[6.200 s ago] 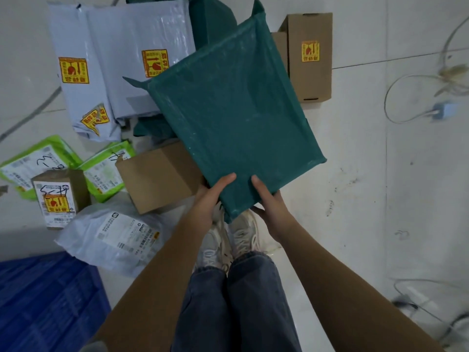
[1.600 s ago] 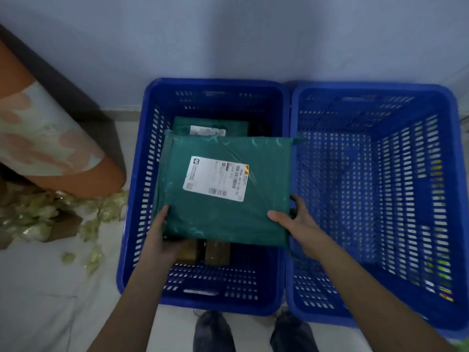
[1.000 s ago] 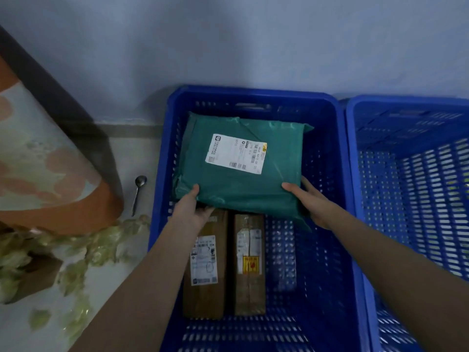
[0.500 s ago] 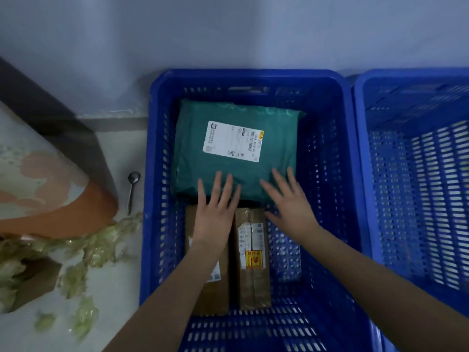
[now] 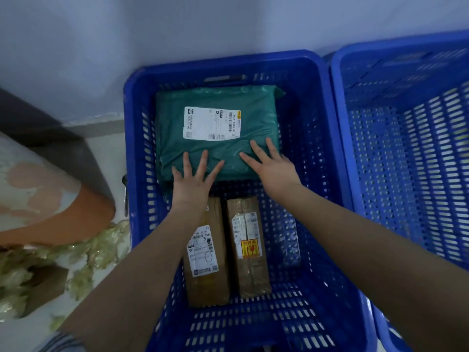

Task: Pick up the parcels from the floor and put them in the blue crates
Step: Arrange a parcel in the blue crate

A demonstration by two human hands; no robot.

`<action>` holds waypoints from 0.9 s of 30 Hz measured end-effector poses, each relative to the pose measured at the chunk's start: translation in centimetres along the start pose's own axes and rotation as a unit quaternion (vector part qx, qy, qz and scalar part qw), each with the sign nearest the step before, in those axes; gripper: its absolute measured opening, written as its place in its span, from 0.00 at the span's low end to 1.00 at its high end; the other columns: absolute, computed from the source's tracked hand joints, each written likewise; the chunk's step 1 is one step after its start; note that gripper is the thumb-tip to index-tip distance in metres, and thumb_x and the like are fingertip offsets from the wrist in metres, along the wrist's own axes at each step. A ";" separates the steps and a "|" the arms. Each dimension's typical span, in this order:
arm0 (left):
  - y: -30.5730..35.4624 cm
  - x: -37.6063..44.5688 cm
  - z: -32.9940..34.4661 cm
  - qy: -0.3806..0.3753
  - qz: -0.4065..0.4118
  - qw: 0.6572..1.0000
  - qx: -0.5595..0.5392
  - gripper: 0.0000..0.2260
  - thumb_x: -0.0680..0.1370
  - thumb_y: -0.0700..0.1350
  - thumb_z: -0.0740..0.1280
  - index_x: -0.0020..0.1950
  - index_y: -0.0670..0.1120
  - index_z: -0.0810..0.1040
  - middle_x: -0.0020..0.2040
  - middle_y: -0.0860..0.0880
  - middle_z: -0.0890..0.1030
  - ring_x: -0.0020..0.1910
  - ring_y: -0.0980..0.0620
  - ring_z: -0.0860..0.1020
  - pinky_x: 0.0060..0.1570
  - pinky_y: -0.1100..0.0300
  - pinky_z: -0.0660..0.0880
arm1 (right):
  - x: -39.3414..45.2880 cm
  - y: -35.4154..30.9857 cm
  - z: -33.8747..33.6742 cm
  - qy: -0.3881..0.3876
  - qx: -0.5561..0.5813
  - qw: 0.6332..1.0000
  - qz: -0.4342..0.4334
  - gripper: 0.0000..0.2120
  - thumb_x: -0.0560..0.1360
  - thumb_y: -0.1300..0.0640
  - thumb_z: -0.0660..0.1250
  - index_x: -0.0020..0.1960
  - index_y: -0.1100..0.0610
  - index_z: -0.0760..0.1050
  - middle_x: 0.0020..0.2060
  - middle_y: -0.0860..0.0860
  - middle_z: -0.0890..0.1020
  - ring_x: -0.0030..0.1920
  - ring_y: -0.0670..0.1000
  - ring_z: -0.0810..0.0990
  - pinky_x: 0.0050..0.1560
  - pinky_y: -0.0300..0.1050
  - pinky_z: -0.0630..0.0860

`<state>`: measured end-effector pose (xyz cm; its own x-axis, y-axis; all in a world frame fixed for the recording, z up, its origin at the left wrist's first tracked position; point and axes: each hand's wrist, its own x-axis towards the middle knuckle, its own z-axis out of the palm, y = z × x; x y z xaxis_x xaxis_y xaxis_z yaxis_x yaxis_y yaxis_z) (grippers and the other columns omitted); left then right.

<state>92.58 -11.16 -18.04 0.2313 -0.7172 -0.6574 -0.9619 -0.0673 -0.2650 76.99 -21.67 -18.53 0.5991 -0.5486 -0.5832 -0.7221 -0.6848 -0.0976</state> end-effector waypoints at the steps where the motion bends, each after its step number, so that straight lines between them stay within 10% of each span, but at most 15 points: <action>1: 0.2 -0.5 -0.4 -0.005 -0.001 1.000 -0.016 0.41 0.80 0.46 0.60 0.72 0.55 0.25 0.76 0.44 0.31 0.76 0.34 0.41 0.73 0.40 0.52 | -0.3 -0.2 -0.2 -0.009 0.005 1.000 0.002 0.43 0.75 0.63 0.64 0.77 0.44 0.40 0.77 0.49 0.37 0.77 0.58 0.38 0.74 0.56 0.57; 14: 9.9 -10.6 -5.1 -0.072 0.012 0.977 -0.203 0.28 0.80 0.41 0.58 0.77 0.44 0.50 0.78 0.41 0.48 0.73 0.41 0.59 0.65 0.50 0.67 | -20.1 3.3 2.7 0.138 0.277 0.937 0.160 0.21 0.77 0.60 0.59 0.70 0.60 0.65 0.67 0.56 0.68 0.62 0.57 0.72 0.59 0.49 0.71; 18: 15.0 -13.5 -5.9 -0.085 0.076 0.974 -0.198 0.24 0.81 0.45 0.57 0.75 0.42 0.53 0.76 0.39 0.51 0.72 0.40 0.60 0.64 0.52 0.69 | -28.5 4.9 7.5 0.235 0.362 0.815 0.386 0.18 0.73 0.66 0.63 0.62 0.66 0.70 0.57 0.60 0.73 0.53 0.62 0.76 0.52 0.52 0.73; 27: 26.2 -14.9 -10.3 0.102 0.244 0.957 -0.119 0.15 0.79 0.45 0.61 0.64 0.40 0.67 0.60 0.41 0.70 0.56 0.44 0.73 0.52 0.54 0.72 | -43.5 10.9 17.0 0.085 0.458 0.586 0.663 0.27 0.76 0.55 0.62 0.71 0.64 0.63 0.68 0.62 0.69 0.68 0.62 0.67 0.66 0.54 0.65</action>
<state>62.44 -9.34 -7.89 -0.2633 -0.8224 -0.5043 -0.9598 0.1709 0.2225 37.17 2.90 -7.92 -0.7296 -0.4000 -0.5547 -0.4268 0.9001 -0.0877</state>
